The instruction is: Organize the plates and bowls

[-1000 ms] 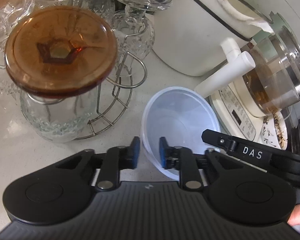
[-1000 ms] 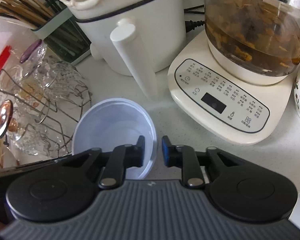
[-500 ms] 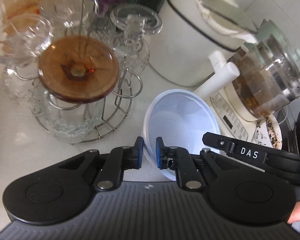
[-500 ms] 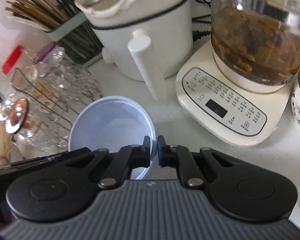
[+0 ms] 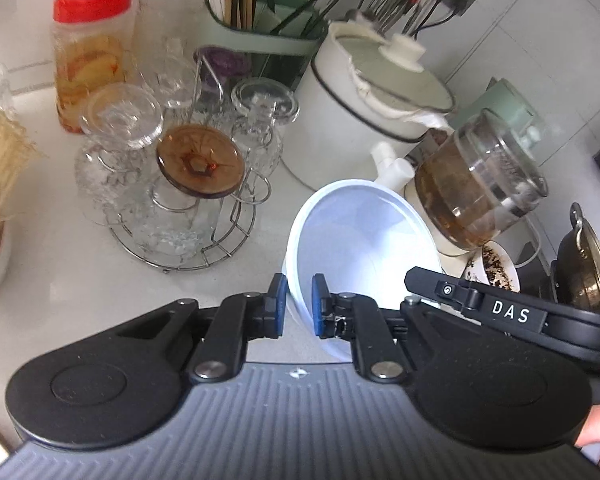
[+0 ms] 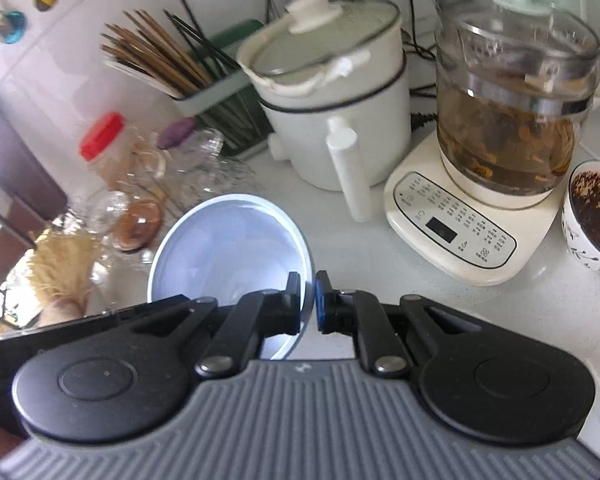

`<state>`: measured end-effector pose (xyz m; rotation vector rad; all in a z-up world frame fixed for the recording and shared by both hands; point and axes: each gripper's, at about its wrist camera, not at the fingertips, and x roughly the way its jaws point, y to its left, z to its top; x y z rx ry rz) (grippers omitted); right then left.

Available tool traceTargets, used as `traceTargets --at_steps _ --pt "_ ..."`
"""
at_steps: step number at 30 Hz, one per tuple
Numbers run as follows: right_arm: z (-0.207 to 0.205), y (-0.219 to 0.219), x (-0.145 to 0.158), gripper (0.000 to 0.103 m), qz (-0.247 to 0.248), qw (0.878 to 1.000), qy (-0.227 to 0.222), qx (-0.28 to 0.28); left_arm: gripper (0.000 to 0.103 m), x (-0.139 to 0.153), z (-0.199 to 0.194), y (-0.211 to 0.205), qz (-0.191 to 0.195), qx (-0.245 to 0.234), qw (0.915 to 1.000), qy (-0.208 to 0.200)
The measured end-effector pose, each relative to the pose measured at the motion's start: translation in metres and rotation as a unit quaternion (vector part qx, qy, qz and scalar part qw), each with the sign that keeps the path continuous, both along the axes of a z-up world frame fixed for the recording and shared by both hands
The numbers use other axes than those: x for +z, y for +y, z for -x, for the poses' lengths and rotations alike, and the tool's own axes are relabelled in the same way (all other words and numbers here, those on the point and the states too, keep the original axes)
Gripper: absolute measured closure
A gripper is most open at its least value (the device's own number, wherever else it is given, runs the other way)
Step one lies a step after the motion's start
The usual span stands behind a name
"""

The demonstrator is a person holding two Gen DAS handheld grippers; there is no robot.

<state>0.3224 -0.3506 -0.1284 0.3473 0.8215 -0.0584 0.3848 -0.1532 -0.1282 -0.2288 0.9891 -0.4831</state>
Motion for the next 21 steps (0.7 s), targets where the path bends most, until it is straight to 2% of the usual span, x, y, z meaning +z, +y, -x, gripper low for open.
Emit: traceTargets --at_steps 5,14,21 --pt "0.014 0.013 0.014 0.093 0.0 1.0 -0.018 0.014 0.087 0.019 0.022 0.015 -0.001 0.014 0.9997 -0.02" --pt "0.038 0.039 0.022 0.093 -0.013 0.999 -0.015 0.038 0.087 0.035 0.058 0.048 -0.001 0.046 0.9988 -0.015" --pt "0.051 0.062 0.011 0.093 -0.007 0.998 0.002 0.061 0.087 0.022 0.079 0.069 -0.009 0.065 0.9978 0.001"
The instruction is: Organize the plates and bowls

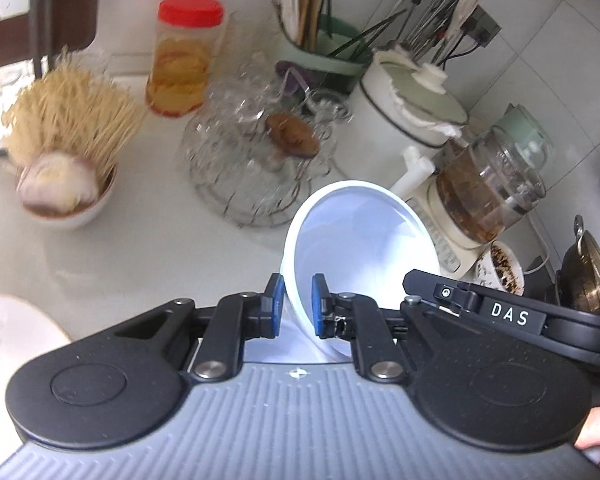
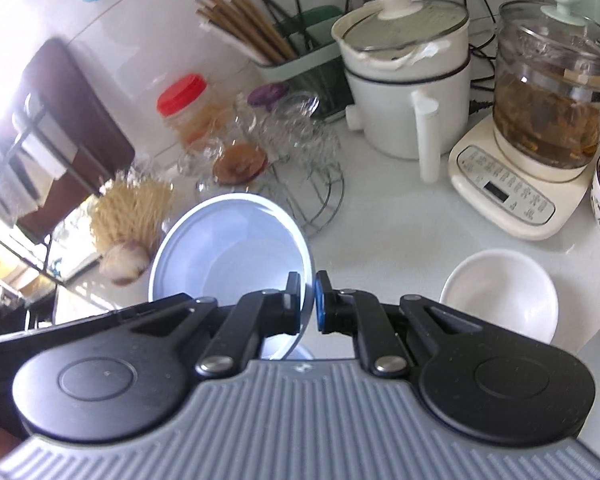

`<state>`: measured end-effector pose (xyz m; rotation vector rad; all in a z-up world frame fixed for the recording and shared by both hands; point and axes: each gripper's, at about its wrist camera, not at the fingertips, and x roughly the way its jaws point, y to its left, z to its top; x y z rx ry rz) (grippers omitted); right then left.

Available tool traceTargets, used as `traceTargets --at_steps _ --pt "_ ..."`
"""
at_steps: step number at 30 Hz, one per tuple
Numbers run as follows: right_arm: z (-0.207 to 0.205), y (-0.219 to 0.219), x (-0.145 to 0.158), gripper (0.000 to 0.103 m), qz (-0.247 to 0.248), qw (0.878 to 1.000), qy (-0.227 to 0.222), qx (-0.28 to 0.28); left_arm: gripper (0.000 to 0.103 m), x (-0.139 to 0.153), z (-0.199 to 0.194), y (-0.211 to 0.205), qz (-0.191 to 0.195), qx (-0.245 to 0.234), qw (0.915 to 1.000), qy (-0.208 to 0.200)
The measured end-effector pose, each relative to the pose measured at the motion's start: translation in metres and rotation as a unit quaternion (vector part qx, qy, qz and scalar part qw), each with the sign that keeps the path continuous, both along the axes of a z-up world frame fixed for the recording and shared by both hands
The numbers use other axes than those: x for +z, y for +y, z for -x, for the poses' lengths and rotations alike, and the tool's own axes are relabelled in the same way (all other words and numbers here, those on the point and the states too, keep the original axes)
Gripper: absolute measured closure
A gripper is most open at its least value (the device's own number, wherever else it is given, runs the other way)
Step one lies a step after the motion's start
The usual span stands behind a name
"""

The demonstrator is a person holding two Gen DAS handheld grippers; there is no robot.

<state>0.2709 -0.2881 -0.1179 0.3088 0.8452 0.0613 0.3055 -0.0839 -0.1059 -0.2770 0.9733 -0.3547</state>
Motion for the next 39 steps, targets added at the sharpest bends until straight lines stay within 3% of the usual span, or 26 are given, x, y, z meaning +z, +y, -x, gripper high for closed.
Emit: traceTargets --at_steps 10,27,28,31,34,39 --pt "0.011 0.018 -0.04 0.093 -0.006 0.998 0.056 0.017 0.087 -0.037 0.023 0.018 -0.016 0.016 0.999 0.037" --pt "0.011 0.028 -0.06 0.091 0.012 0.995 0.085 0.046 0.086 -0.063 0.038 0.024 -0.019 0.045 0.9972 0.057" --pt "0.01 0.028 -0.061 0.09 0.007 0.995 0.087 0.047 0.085 -0.064 0.037 0.023 -0.023 0.048 0.9967 0.06" --pt "0.008 0.026 -0.062 0.086 -0.007 0.995 0.09 0.049 0.051 -0.062 0.039 0.024 -0.04 0.054 0.9959 0.061" --pt "0.009 0.026 -0.06 0.067 -0.008 0.996 0.083 0.044 0.05 -0.058 0.042 0.027 -0.037 0.058 0.9964 0.049" --pt "0.016 0.023 -0.048 0.065 -0.012 0.997 0.061 0.04 0.05 -0.045 0.044 0.029 -0.039 0.059 0.9971 0.028"
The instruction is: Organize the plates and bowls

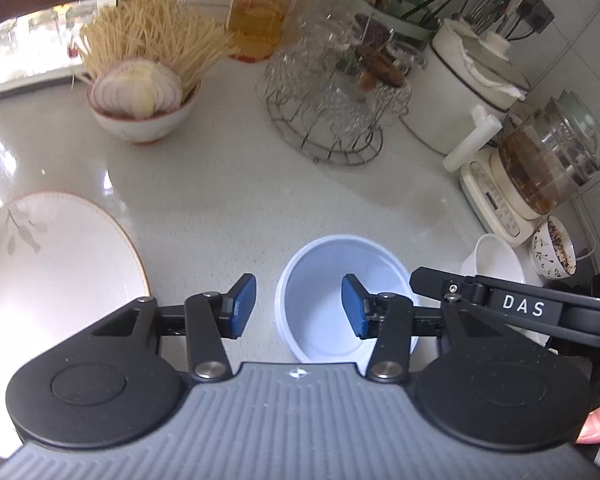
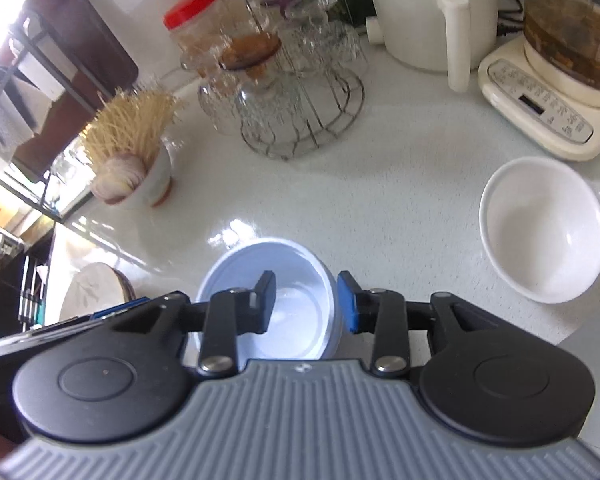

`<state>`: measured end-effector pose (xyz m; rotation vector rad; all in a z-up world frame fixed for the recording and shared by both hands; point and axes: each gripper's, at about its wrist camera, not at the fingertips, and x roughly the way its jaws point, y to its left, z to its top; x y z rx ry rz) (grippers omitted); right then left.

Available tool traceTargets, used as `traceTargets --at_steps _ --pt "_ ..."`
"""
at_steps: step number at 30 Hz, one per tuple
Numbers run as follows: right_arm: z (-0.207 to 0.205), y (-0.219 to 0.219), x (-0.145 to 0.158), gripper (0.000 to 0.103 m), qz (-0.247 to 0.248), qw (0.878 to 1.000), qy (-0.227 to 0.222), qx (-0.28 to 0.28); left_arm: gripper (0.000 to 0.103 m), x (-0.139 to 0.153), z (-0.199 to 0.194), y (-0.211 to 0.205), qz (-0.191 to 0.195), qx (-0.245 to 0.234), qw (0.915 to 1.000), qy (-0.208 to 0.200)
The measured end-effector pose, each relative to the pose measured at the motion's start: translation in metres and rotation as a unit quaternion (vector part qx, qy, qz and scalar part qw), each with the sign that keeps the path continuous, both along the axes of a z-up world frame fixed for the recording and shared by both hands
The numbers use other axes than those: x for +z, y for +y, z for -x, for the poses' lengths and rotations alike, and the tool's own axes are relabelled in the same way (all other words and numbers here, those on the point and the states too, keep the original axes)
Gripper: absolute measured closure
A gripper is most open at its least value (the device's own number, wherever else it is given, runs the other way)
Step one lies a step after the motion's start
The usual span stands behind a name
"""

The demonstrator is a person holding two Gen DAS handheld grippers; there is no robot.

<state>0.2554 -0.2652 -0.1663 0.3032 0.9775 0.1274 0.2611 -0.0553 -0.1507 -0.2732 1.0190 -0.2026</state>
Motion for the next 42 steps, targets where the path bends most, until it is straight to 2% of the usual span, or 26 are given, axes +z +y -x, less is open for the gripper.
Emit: traceTargets --at_steps 11,22,26,29,34,37,42 --pt "0.03 -0.013 0.043 0.065 0.016 0.995 -0.095 -0.012 0.05 0.035 0.012 -0.009 -0.008 -0.018 0.998 -0.06" --pt "0.083 -0.017 0.062 0.065 0.023 0.988 -0.149 -0.037 0.05 0.056 0.045 -0.019 -0.019 -0.052 0.9934 -0.1" --pt "0.101 -0.021 0.062 0.065 0.025 0.986 -0.16 -0.044 0.05 0.059 0.059 -0.022 -0.007 -0.059 0.9923 -0.108" --pt "0.115 -0.023 0.058 0.065 0.039 0.984 -0.166 -0.058 0.05 0.06 0.072 -0.029 -0.013 -0.07 0.9908 -0.115" --pt "0.139 -0.027 0.055 0.065 0.036 0.983 -0.163 -0.078 0.05 0.065 0.101 -0.039 -0.023 -0.086 0.9871 -0.133" --pt "0.154 -0.029 0.054 0.065 0.04 0.982 -0.165 -0.084 0.05 0.066 0.113 -0.038 -0.009 -0.087 0.9875 -0.131" --pt "0.178 -0.032 0.055 0.065 0.042 0.98 -0.169 -0.098 0.05 0.067 0.129 -0.041 -0.01 -0.104 0.9849 -0.138"
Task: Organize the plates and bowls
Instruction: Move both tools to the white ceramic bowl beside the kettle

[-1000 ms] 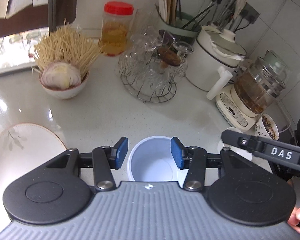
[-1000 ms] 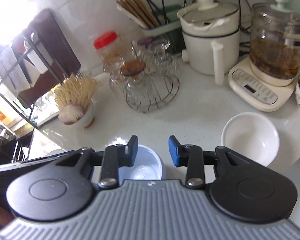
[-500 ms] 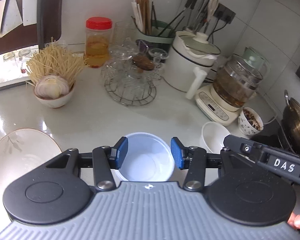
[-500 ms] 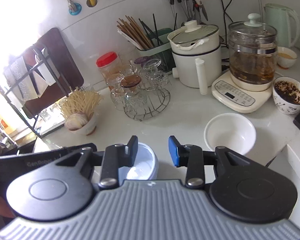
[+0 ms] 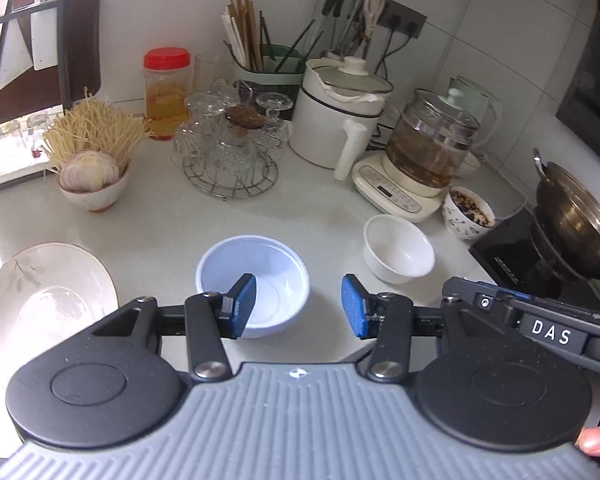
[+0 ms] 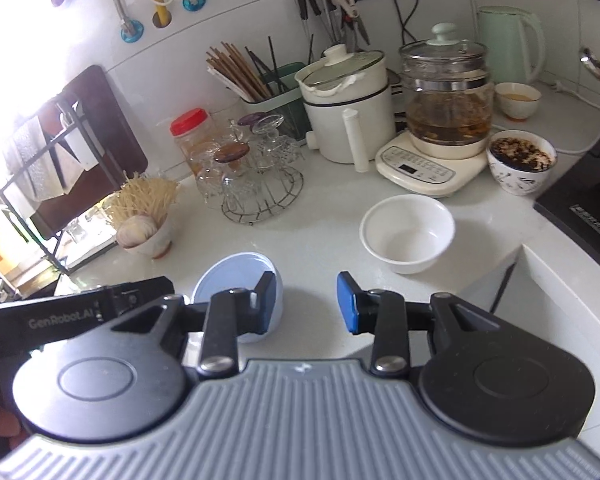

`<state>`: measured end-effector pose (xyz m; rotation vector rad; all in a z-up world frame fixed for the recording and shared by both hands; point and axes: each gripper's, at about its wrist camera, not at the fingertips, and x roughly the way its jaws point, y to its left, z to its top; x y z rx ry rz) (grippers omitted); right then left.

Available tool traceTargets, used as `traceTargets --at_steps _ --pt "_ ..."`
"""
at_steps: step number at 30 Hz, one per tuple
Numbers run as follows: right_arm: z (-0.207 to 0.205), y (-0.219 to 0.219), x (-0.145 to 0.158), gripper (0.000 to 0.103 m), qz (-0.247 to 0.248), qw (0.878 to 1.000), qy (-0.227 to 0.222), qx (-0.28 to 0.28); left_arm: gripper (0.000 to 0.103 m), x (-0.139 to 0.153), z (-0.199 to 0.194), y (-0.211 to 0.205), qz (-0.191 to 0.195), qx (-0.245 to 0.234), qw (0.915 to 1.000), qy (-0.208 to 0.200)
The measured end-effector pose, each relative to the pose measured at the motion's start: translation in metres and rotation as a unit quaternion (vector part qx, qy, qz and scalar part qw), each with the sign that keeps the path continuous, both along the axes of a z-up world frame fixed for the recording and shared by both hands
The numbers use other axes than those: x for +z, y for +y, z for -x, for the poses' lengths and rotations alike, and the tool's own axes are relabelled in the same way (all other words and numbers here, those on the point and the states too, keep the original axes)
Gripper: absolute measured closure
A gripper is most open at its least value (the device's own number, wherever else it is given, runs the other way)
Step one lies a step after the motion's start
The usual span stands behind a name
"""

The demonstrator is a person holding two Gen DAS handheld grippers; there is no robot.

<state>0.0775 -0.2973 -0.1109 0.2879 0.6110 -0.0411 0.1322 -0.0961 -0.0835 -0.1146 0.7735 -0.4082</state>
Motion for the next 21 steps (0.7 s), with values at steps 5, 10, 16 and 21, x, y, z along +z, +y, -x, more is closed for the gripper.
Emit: traceTargets --at_steps 5,10,16,21 --pt "0.02 0.0 0.001 0.065 0.0 1.0 -0.005 -0.015 0.05 -0.001 0.014 -0.003 0.011 -0.016 0.9998 0.001" --pt "0.035 -0.003 0.001 0.065 0.004 0.999 -0.009 -0.032 0.05 -0.005 0.021 -0.014 0.013 -0.048 0.9988 0.0" --pt "0.039 -0.024 0.001 0.066 0.003 0.997 -0.005 -0.083 0.05 -0.01 0.012 -0.028 0.022 -0.082 0.9964 0.008" --pt "0.042 -0.041 0.0 0.066 -0.011 0.993 -0.006 -0.117 0.049 -0.01 0.002 -0.039 0.021 -0.105 0.9942 0.008"
